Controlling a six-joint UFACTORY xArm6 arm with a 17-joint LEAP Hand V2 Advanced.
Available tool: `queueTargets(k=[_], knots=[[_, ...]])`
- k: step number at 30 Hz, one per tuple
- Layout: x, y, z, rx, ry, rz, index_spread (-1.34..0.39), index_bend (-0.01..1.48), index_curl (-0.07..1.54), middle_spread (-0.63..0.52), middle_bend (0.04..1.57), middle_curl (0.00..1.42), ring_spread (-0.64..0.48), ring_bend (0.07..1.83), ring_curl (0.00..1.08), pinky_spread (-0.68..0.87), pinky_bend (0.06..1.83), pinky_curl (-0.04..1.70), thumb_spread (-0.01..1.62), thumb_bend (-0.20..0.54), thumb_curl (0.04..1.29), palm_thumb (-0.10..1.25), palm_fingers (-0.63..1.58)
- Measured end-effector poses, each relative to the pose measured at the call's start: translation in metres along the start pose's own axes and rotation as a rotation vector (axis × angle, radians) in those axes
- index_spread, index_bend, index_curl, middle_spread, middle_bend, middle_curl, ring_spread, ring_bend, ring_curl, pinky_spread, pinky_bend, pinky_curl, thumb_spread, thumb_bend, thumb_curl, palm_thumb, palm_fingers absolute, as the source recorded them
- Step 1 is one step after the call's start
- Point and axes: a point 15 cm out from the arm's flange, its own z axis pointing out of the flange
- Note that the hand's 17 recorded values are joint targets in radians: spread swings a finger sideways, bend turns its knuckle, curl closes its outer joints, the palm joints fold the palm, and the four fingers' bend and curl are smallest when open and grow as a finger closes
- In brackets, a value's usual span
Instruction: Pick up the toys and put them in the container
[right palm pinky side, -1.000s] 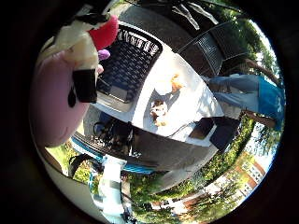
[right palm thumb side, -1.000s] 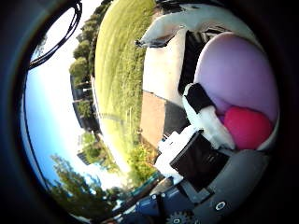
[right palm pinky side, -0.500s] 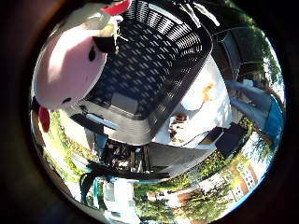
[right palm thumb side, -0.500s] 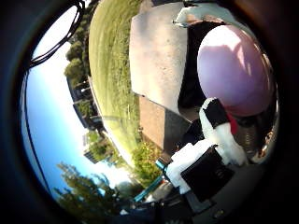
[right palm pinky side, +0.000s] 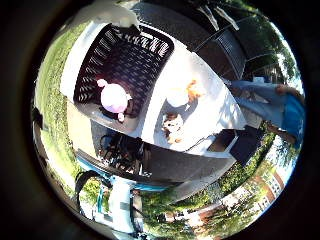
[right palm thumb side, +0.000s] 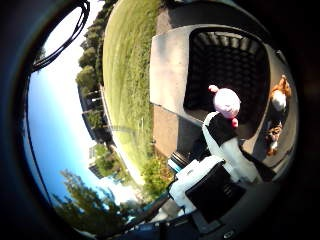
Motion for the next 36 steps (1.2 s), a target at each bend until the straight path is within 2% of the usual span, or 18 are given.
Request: queueTargets(k=[6,12,16,19,25,30,36], knots=[[0.099,0.073,0.006,-0.036,0.048,0.155,-0.19,0.16,0.27,0.15,0.18,0.32,0.31,0.44,0.32,0.48,0.61,0.37,1.16,-0.032,0.44,0.69,0.03],[0.173,0.104,0.05,-0.004,0.087,0.272,-0.13,0.16,0.26,0.15,0.17,0.32,0.31,0.45,0.33,0.47,0.62,0.36,1.17,-0.034,0.42,0.63,0.07],[0.21,0.104,0.087,0.055,0.134,0.314,-0.1,0.15,0.25,0.15,0.18,0.32,0.31,0.47,0.33,0.47,0.64,0.35,1.17,-0.03,0.42,0.62,0.09],[0.229,0.105,0.135,0.053,0.14,0.33,-0.09,0.15,0.25,0.15,0.18,0.33,0.31,0.48,0.33,0.47,0.65,0.34,1.16,-0.029,0.41,0.61,0.1],[0.266,0.084,0.2,0.094,0.158,0.374,-0.07,0.15,0.25,0.14,0.18,0.33,0.31,0.48,0.33,0.47,0.67,0.32,1.17,-0.025,0.4,0.61,0.12],[0.277,0.079,0.253,0.067,0.138,0.398,-0.05,0.15,0.24,0.13,0.18,0.34,0.3,0.48,0.33,0.47,0.67,0.31,1.16,-0.026,0.39,0.62,0.12],[0.276,0.081,0.289,0.02,0.111,0.409,-0.04,0.16,0.25,0.12,0.19,0.34,0.3,0.48,0.32,0.47,0.67,0.29,1.15,-0.026,0.38,0.63,0.14]])
